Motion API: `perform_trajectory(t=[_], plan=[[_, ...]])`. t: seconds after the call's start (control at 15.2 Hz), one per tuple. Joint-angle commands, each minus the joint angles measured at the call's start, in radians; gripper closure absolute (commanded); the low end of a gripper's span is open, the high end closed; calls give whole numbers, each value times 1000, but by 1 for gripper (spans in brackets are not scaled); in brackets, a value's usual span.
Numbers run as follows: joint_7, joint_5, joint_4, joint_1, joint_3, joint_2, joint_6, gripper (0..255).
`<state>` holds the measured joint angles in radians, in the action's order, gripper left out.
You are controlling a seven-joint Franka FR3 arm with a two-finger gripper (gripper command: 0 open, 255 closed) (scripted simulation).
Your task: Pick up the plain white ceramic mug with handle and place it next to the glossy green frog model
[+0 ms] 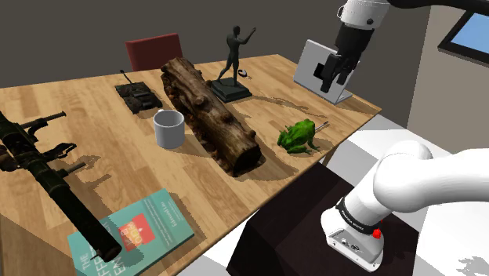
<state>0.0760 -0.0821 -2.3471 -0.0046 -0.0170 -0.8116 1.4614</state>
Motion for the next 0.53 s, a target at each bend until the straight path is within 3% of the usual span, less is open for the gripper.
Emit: perform_trajectory(t=[0.0,0.46], plan=[[0,0,0,0,0,0,0,0],[90,66,13,32,72,188,175,0]])
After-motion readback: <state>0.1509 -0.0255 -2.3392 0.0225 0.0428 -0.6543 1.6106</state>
